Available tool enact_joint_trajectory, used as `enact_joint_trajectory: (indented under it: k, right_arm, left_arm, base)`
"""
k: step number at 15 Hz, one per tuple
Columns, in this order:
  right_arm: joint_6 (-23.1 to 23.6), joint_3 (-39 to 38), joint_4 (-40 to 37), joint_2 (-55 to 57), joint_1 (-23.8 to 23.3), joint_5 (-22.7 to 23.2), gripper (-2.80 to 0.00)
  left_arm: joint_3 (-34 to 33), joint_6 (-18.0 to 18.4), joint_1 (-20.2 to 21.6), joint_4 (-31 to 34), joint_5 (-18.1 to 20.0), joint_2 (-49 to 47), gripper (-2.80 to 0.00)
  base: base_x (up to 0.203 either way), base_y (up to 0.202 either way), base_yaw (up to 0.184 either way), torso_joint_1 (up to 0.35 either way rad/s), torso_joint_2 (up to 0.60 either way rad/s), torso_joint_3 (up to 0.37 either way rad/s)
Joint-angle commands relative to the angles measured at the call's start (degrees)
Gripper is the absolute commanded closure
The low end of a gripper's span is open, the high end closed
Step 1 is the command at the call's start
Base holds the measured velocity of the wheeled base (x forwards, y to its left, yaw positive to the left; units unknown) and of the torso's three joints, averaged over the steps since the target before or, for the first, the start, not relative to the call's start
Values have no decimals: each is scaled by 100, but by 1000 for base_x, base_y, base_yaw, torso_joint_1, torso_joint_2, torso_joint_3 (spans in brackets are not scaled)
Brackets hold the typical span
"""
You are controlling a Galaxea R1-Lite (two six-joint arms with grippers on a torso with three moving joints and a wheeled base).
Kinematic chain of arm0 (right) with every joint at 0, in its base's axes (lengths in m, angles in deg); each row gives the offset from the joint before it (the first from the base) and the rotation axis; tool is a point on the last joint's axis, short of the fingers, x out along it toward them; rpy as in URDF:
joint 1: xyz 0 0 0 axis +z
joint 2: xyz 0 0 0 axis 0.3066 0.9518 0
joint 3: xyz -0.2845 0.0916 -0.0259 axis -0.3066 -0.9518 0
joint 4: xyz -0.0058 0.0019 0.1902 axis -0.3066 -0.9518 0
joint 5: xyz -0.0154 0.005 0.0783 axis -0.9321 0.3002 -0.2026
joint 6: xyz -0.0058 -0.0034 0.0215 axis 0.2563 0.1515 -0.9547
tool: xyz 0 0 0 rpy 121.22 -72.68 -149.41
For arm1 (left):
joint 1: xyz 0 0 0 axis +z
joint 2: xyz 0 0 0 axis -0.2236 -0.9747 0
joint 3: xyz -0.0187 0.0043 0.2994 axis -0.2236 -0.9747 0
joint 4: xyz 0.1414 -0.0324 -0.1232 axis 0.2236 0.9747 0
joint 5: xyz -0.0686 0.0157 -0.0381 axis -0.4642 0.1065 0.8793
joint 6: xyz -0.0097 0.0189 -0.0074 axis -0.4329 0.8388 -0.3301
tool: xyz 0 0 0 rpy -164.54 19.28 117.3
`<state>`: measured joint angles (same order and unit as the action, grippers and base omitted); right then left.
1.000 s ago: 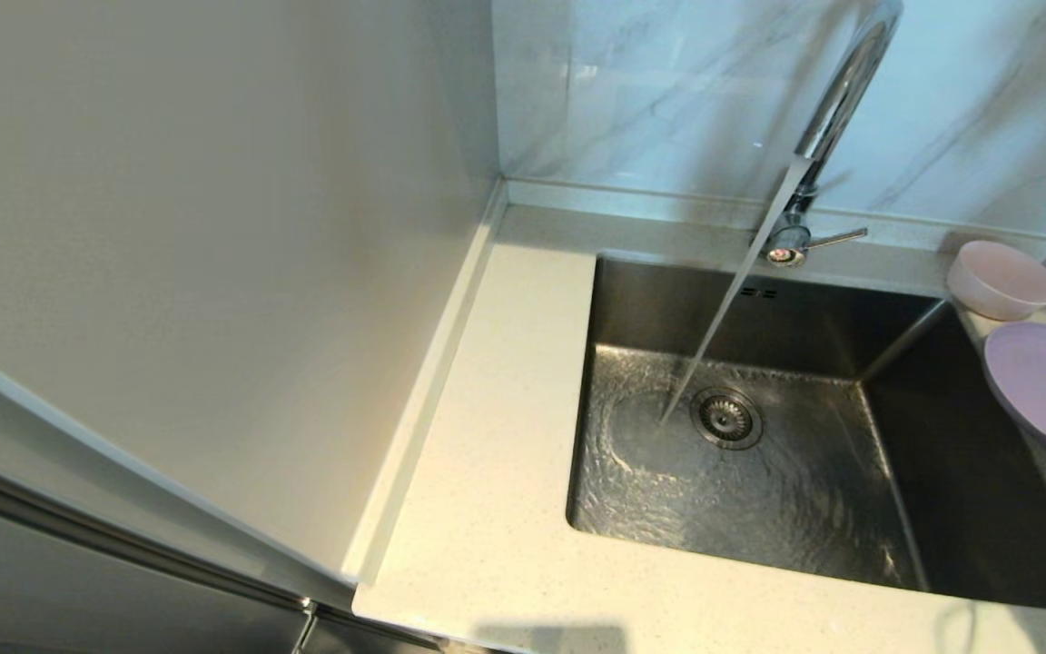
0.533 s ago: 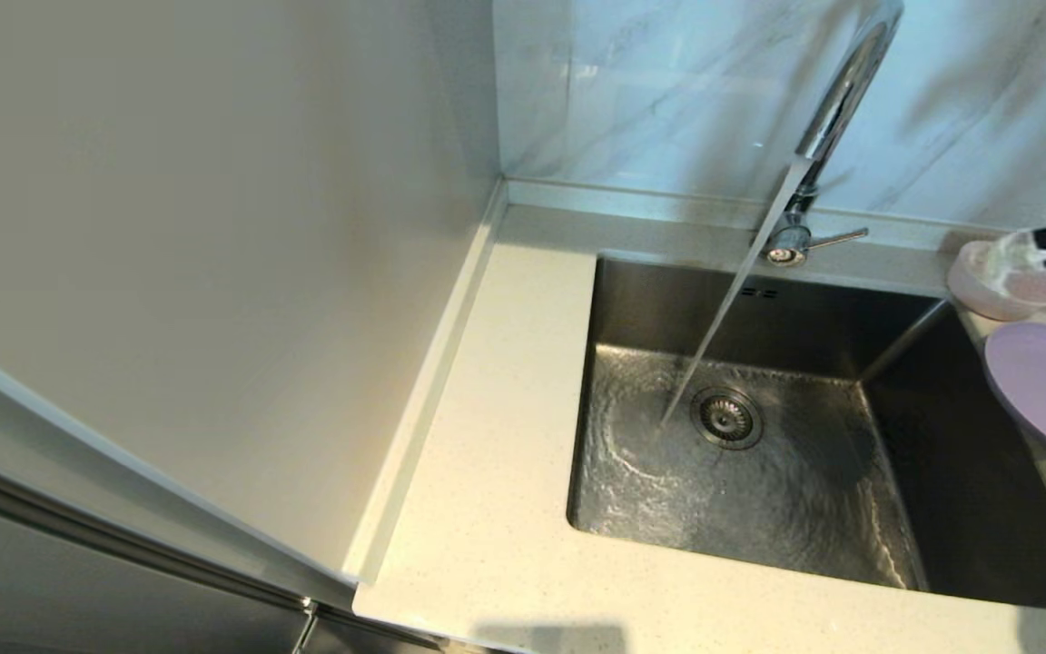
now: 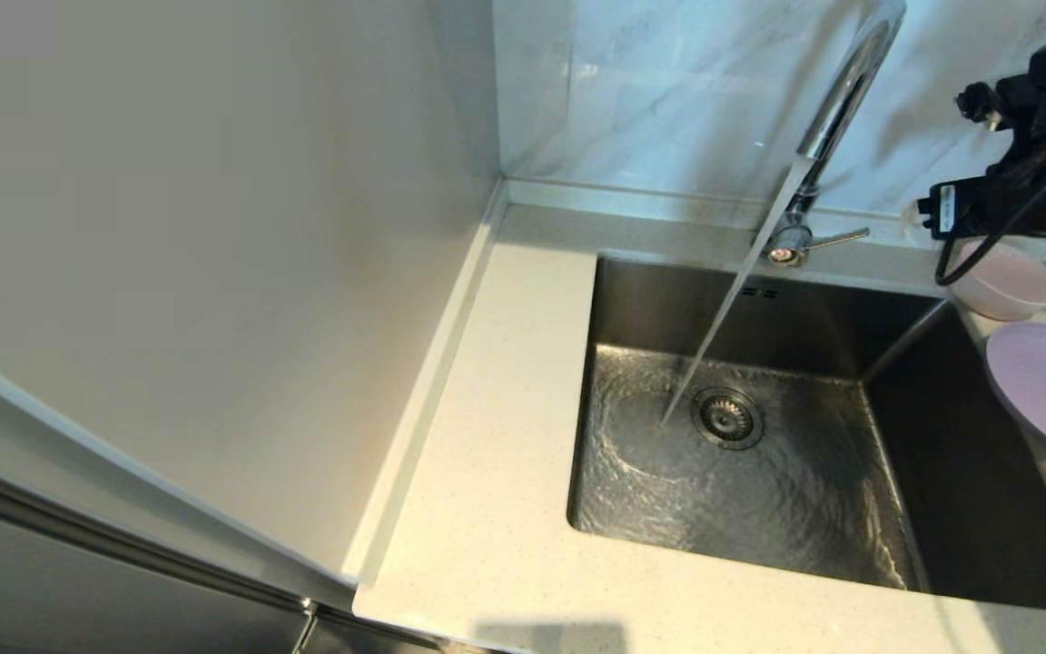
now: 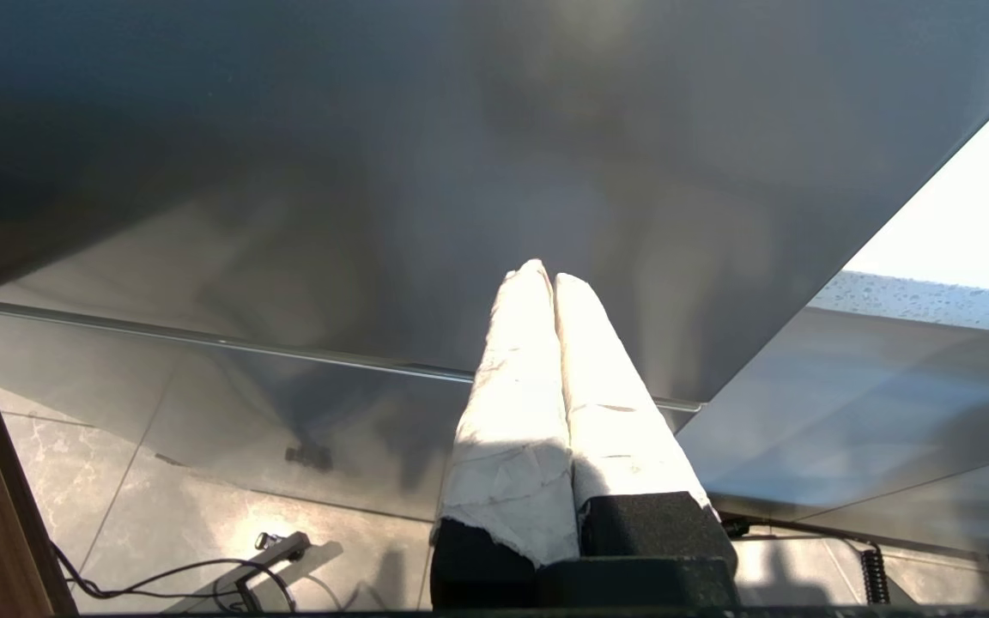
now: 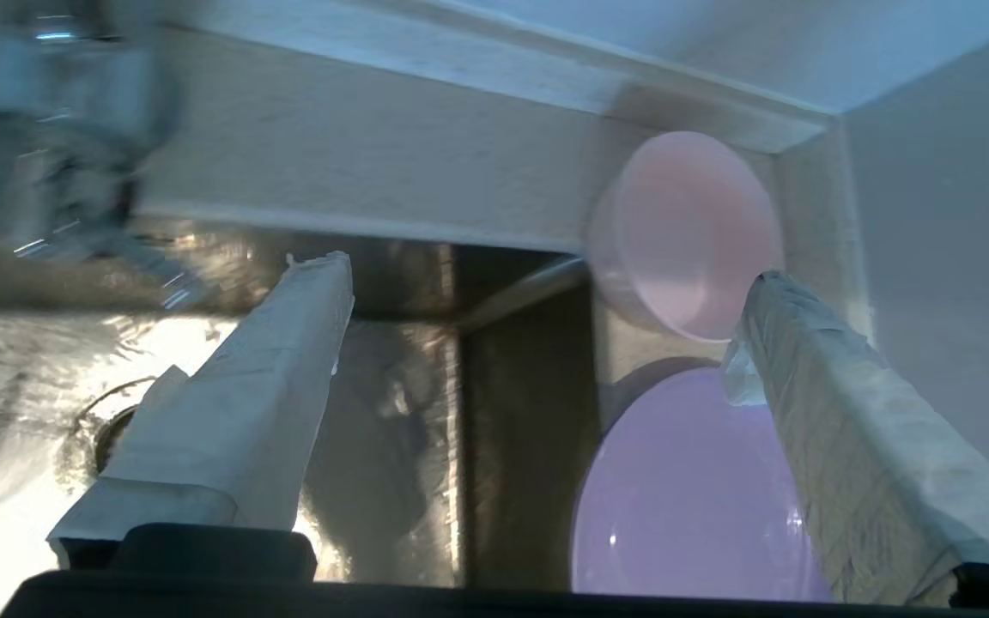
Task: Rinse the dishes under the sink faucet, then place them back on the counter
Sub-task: Pick up the bowl
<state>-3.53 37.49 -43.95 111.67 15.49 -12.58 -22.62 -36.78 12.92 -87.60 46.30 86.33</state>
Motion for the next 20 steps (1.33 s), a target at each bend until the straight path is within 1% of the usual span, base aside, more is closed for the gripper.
enact_joint_trajectory:
  k: [1, 4, 5, 7, 10, 11, 13, 16, 17, 20]
  right_arm:
    - [-5, 244, -4, 445, -48, -198, -280]
    - [-12, 437, 5, 764, -162, -875, -280]
    - [-20, 440, 7, 835, -167, -1028, -280]
    - [-22, 445, 22, 964, -182, -1117, -280]
    - [3, 478, 418, 1253, -186, -1443, -280]
    - [-7, 647, 448, 1380, -187, -1477, -280]
    - [-60, 1062, 439, 1684, -238, -1690, -280]
    - [-89, 1168, 476, 1894, -436, -1767, -280]
    - [-214, 1177, 479, 1939, -456, -1770, -280]
    - [-899, 1182, 474, 2060, -474, -1771, -280]
  left_arm:
    - [0, 0, 0, 1, -1, 0, 0]
    - [0, 0, 0, 1, 8, 0, 0]
    - [0, 0, 0, 1, -1, 0, 0]
    - [0, 0, 0, 1, -1, 0, 0]
    - [0, 0, 0, 1, -1, 0, 0]
    - [0, 0, 0, 1, -1, 0, 0]
    - [0, 0, 0, 1, -1, 0, 0]
    - [0, 0, 0, 1, -1, 0, 0]
    - [0, 0, 0, 1, 6, 0, 0]
    - [0, 0, 0, 1, -1, 0, 0]
  base:
    - [0, 0, 0, 0, 0, 0]
    - [0, 0, 0, 0, 0, 0]
    - [0, 0, 0, 0, 0, 0]
    - [0, 0, 0, 0, 0, 0]
    - [0, 0, 0, 0, 0, 0]
    - [0, 0, 0, 0, 0, 0]
    - [0, 0, 0, 0, 0, 0]
    - [0, 0, 0, 0, 0, 0]
    - [0, 0, 0, 0, 0, 0]
    - [0, 0, 0, 0, 0, 0]
